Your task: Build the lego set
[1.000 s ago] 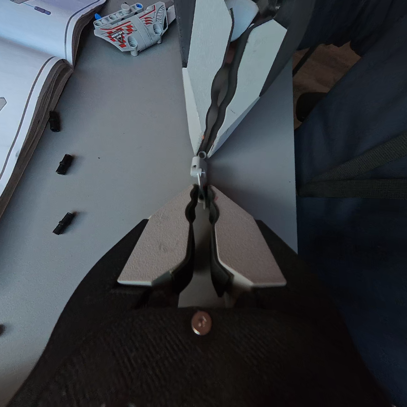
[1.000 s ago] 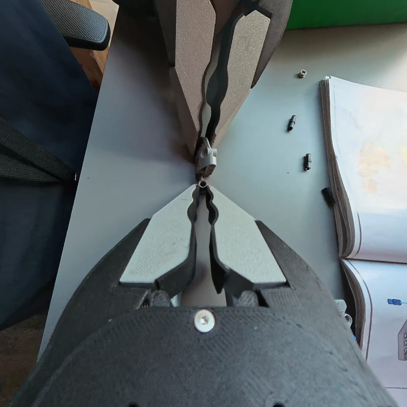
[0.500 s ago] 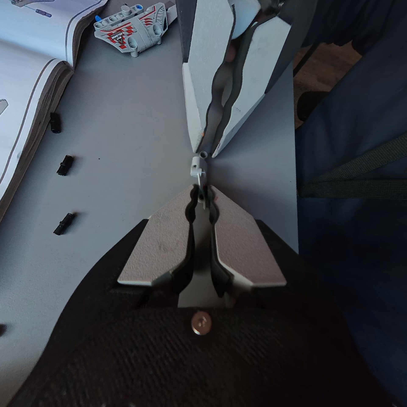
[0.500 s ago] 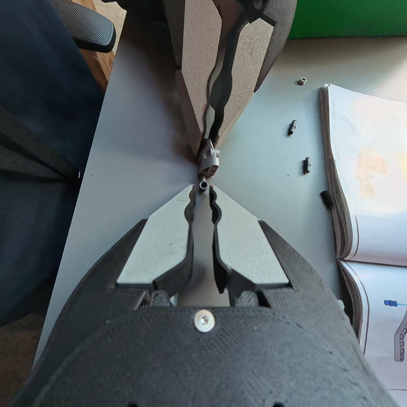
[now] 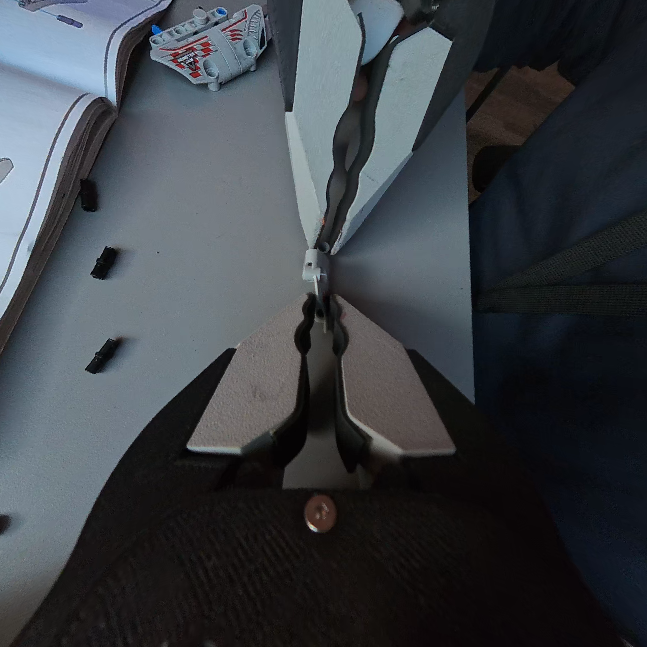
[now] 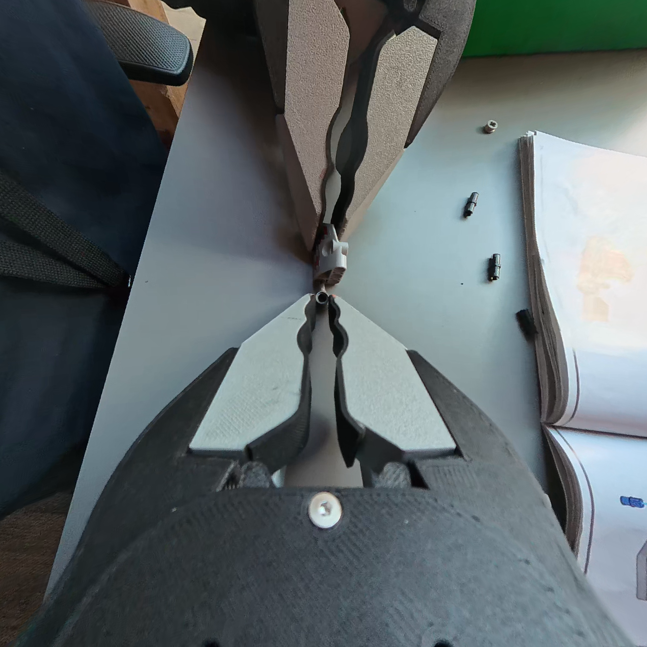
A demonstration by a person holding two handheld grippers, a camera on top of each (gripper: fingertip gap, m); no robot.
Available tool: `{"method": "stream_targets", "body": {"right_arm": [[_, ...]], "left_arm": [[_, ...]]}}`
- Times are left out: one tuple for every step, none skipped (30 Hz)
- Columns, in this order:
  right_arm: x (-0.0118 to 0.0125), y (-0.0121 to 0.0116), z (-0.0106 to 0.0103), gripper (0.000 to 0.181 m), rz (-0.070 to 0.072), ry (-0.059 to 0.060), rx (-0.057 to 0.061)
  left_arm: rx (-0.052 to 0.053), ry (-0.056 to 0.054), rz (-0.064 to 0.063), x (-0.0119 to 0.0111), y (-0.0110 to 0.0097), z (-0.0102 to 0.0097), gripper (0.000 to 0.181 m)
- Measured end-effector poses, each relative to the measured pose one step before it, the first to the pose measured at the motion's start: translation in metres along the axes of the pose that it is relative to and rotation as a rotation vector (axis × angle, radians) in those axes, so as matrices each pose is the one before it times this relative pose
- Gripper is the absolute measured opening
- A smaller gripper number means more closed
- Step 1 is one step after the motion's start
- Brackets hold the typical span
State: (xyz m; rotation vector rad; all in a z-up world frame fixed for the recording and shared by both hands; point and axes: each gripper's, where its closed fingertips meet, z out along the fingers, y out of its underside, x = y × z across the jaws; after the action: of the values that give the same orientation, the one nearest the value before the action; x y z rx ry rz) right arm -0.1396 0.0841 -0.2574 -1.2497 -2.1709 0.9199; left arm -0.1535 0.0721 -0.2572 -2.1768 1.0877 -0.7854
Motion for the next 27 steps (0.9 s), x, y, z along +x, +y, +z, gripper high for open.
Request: {"method": "stream_targets", "body": {"right_arm": [[-0.00013, -0.00005, 0.00001, 0.003, -0.0006, 0.0004, 0.0003], [-0.00011, -0.00005, 0.00001, 0.003, -0.0031, 0.0014, -0.0002], [-0.00033, -0.00002, 0.00011, 0.003, -0.0033, 0.0004, -0.0001], [-0.00017, 0.00003, 0.00013, 0.003, -0.0013, 0.0001, -0.0004], [-0.00002, 0.00001, 0.00022, 0.003, 0.0008, -0.0007, -0.0007], [-0.00003, 0.00006, 0.00017, 0.003, 0.0017, -0.0015, -0.0006], [-0.00006, 0.00001, 0.00005, 0.003, 0.0016, -0.0016, -0.0003], [-0.00008, -0.00004, 0.00006, 0.003, 0.0006, -0.0006, -0.0001], [0.00002, -0.00002, 0.00002, 0.003, -0.0004, 0.0006, -0.0001], [-0.00006, 0.00011, 0.00001, 0.003, -0.0014, 0.0015, -0.0003], [0.00003, 0.00000, 0.00000, 0.003, -0.0016, 0.0016, -0.0004], [-0.00007, 0.00004, 0.00013, 0.003, 0.0009, 0.0002, -0.0005], [-0.00008, -0.00006, 0.00005, 0.003, 0.0062, -0.0024, -0.0008], [-0.00012, -0.00001, 0.00019, 0.003, 0.0098, -0.0043, -0.0009], [-0.00006, 0.00008, -0.00007, 0.003, 0.0124, -0.0070, -0.0004], [-0.00010, 0.00001, -0.00006, 0.003, 0.0132, -0.0101, 0.0000], [-0.00005, 0.00014, -0.00006, 0.003, 0.0131, -0.0114, -0.0005], [0.00017, 0.00004, 0.00006, 0.003, 0.0140, -0.0104, -0.0013], [0.00020, 0.00007, 0.00010, 0.003, 0.0125, -0.0083, -0.0010], [0.00010, -0.00003, 0.00007, 0.003, 0.0085, -0.0056, -0.0011], [0.00013, 0.00011, 0.00014, 0.003, 0.0042, 0.0005, -0.0016], [0.00005, 0.00004, 0.00023, 0.003, 0.0016, 0.0065, -0.0009], [-0.00013, -0.00001, 0.00023, 0.003, 0.0018, 0.0089, -0.0001], [-0.00023, -0.00002, 0.00026, 0.003, -0.0002, 0.0084, -0.0004], [-0.00024, -0.00003, 0.00012, 0.003, -0.0046, 0.0065, -0.0004], [-0.00044, -0.00006, 0.00024, 0.003, -0.0067, -0.0001, 0.0000], [-0.00034, -0.00005, 0.00006, 0.003, -0.0066, -0.0045, 0.0000]], "left_arm": [[0.0000, -0.0002, 0.0002, -0.00004, 0.00000, 0.00000, 0.005], [0.0000, 0.0002, -0.0002, 0.00005, 0.00000, 0.00000, 0.005], [0.0000, 0.0001, -0.0001, 0.00002, -0.00001, 0.00000, 0.005], [0.0000, 0.0003, -0.0004, -0.00006, 0.00000, -0.00005, 0.005], [0.0000, 0.0002, -0.0002, 0.00005, 0.00000, 0.00000, 0.005], [0.0000, -0.0001, 0.0001, -0.00002, 0.00000, 0.00000, 0.005], [0.0000, 0.0000, 0.0000, 0.00000, 0.00000, 0.00000, 0.005], [0.0000, -0.0003, 0.0003, -0.00007, 0.00000, 0.00000, 0.005], [0.0000, -0.0003, 0.0003, 0.00003, 0.00006, -0.00003, 0.005], [0.0000, 0.0002, -0.0002, 0.00004, -0.00001, 0.00000, 0.005], [0.0000, 0.0001, 0.0000, 0.00001, 0.00000, 0.00000, 0.005], [0.0000, -0.0004, 0.0003, -0.00007, 0.00000, 0.00000, 0.005], [-0.0001, -0.0007, 0.0004, -0.00002, -0.00001, -0.00010, 0.005], [-0.0002, -0.0009, 0.0004, -0.00007, 0.00007, -0.00003, 0.005], [-0.0002, -0.0010, 0.0011, -0.00002, 0.00006, -0.00013, 0.005], [-0.0002, -0.0005, 0.0008, 0.00001, 0.00002, 0.00004, 0.005], [-0.0001, 0.0006, -0.0004, 0.00003, -0.00004, 0.00002, 0.005], [-0.0003, 0.0002, 0.0000, 0.00001, 0.00011, 0.00005, 0.005], [-0.0006, -0.0012, 0.0015, -0.00003, 0.00006, -0.00008, 0.005], [-0.0007, -0.0043, 0.0039, -0.00012, 0.00005, -0.00004, 0.005], [-0.0008, -0.0101, 0.0089, -0.00019, 0.00006, 0.00002, 0.005], [-0.0007, -0.0135, 0.0124, -0.00021, 0.00012, 0.00014, 0.005], [-0.0006, -0.0136, 0.0110, -0.00026, 0.00007, 0.00007, 0.005], [0.0006, -0.0121, -0.0004, -0.00062, -0.00023, 0.00003, 0.005], [0.0005, -0.0070, -0.0036, -0.00005, -0.00010, 0.00024, 0.005], [-0.0005, -0.0045, 0.0043, 0.00006, 0.00006, 0.00008, 0.005], [-0.0009, -0.0020, 0.0048, 0.00002, -0.00008, 0.00002, 0.005]]}}
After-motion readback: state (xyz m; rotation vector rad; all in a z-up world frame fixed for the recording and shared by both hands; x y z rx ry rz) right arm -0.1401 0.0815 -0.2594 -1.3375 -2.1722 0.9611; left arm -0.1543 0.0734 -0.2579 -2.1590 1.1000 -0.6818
